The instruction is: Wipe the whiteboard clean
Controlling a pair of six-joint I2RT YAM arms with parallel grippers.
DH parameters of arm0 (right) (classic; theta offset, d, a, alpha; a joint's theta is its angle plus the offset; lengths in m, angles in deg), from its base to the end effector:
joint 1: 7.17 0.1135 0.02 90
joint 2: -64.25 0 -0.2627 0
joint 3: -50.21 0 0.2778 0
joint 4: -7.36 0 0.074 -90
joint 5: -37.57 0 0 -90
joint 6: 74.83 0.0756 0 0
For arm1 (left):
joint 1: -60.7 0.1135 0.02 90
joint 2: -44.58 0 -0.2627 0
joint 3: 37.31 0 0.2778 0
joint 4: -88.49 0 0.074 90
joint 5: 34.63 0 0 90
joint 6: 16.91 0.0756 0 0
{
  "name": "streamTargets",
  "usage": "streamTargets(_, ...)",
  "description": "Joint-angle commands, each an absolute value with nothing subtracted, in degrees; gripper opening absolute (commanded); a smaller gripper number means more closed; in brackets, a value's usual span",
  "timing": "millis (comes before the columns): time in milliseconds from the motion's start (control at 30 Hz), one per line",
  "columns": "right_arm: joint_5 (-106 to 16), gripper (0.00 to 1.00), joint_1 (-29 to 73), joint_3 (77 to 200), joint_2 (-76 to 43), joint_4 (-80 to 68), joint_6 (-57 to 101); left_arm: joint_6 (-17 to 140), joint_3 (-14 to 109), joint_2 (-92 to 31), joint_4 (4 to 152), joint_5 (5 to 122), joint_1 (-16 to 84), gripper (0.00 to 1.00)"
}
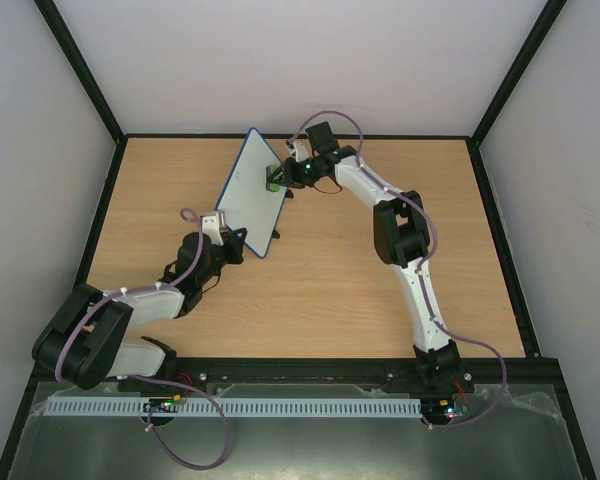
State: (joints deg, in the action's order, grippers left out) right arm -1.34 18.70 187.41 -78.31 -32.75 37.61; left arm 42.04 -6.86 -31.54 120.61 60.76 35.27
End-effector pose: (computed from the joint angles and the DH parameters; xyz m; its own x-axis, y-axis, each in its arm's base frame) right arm 0.5055 0.3105 0.1606 -0.8849 -0.1627 -0.4364 -0.4623 0.4210 0.7804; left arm 0.2645 -0.1336 0.1348 -0.4443 -0.3573 -0.8215 0.3278 0.7886 -0.5203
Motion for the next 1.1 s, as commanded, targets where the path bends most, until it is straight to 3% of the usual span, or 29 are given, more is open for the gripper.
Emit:
streamTargets(0,-0.36,0.02,23.29,186.12,-78.38,-30.47,37.80,42.65,-6.88,-33.10,113.41,75.84,33.00,0.03)
streamTargets(167,-7.09,0.02,19.40,188.83,-81.57,-29.40,39.78,42.68,-7.21,-32.44,113.03,75.62,33.01,0.03)
streamTargets(600,-9.35,0.02,17.36,193.11,-85.18,-29.44,38.08,42.70,-7.28,-32.92,113.08,75.95,32.97,0.03)
streamTargets(1067,-10.64,0.02,17.18,188.88,-82.97,-34.07,33.84,42.66,-7.04,-32.33,112.69,76.15,32.94,0.03)
